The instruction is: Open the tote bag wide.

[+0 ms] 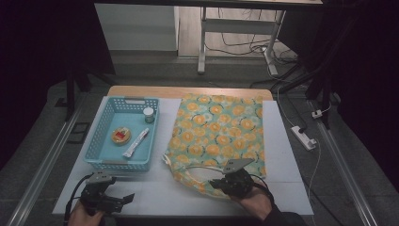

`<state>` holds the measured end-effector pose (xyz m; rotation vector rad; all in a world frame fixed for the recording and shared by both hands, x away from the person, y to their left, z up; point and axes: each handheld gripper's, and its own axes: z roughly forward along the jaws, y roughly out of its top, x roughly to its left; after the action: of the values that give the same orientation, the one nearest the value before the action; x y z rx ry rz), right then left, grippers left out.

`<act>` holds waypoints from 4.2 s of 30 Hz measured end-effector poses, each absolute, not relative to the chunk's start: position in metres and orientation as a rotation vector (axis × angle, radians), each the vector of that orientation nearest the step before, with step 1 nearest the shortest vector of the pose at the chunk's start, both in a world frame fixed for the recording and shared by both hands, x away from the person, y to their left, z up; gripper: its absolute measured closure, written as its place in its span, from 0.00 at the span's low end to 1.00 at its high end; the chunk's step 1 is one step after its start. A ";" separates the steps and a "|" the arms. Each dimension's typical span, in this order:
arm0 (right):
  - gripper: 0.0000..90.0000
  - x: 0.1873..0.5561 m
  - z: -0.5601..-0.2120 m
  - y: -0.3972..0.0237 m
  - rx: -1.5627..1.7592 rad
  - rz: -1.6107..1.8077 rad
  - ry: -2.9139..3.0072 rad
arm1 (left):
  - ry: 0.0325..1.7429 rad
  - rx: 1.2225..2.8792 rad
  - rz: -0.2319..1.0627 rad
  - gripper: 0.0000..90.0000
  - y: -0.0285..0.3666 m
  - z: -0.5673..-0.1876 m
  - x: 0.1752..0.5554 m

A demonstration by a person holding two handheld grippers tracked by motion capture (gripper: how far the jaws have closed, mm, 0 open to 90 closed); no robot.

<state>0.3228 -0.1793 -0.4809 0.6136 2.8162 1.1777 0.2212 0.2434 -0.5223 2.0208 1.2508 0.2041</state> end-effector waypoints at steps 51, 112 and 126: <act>0.99 0.514 -0.469 -0.184 0.881 1.112 2.544 | 1.261 2.010 0.194 0.00 0.244 -0.523 0.223; 0.00 0.474 -0.483 -0.184 0.897 1.048 2.596 | 1.261 2.003 0.194 0.00 0.245 -0.523 0.222; 0.00 0.442 -0.504 -0.168 0.829 0.969 2.708 | 1.258 2.015 0.198 0.00 0.244 -0.523 0.222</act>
<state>0.4418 -0.1684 -0.5042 0.8287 2.7075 0.9691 0.2223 0.2441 -0.5226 2.0151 1.2576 0.1981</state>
